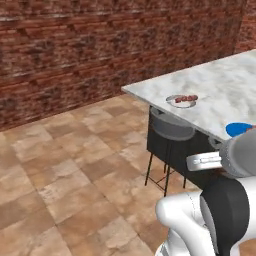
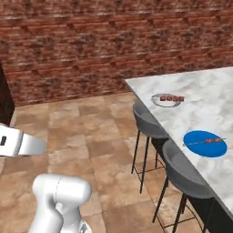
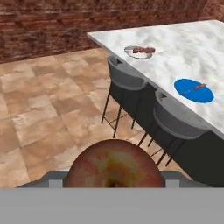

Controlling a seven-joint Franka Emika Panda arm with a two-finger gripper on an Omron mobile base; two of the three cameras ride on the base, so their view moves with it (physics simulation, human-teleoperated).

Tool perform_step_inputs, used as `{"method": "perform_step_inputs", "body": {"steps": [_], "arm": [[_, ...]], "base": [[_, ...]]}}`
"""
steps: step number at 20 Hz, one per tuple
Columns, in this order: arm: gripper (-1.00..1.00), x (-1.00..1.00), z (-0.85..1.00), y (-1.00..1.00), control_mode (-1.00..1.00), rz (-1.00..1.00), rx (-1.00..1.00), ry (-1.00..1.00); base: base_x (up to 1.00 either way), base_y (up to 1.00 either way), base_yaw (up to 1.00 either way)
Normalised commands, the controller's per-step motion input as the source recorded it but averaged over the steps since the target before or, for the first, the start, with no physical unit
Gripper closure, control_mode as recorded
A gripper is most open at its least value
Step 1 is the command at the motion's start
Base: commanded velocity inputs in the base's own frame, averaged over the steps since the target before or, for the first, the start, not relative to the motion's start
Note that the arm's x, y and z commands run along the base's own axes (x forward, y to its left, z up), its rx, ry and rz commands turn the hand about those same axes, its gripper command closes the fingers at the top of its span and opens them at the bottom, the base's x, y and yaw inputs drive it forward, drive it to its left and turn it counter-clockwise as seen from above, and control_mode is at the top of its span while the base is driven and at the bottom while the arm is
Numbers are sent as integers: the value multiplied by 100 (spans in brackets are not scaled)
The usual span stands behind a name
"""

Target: Pick up the apple and kiwi from the fridge and place one fruit on each plate on the dining counter.

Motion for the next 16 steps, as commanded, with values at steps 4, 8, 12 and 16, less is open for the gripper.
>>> {"method": "perform_step_inputs", "body": {"steps": [4, 8, 12, 16], "arm": [[100, 0, 0, 0, 100, 0, 0, 0], [100, 0, 0, 0, 100, 0, 0, 0], [100, 0, 0, 0, 100, 0, 0, 0], [100, 0, 0, 0, 100, 0, 0, 0]], "base": [[83, 64, -61], [93, 72, -56], [96, 74, -54], [100, 75, -52]]}}
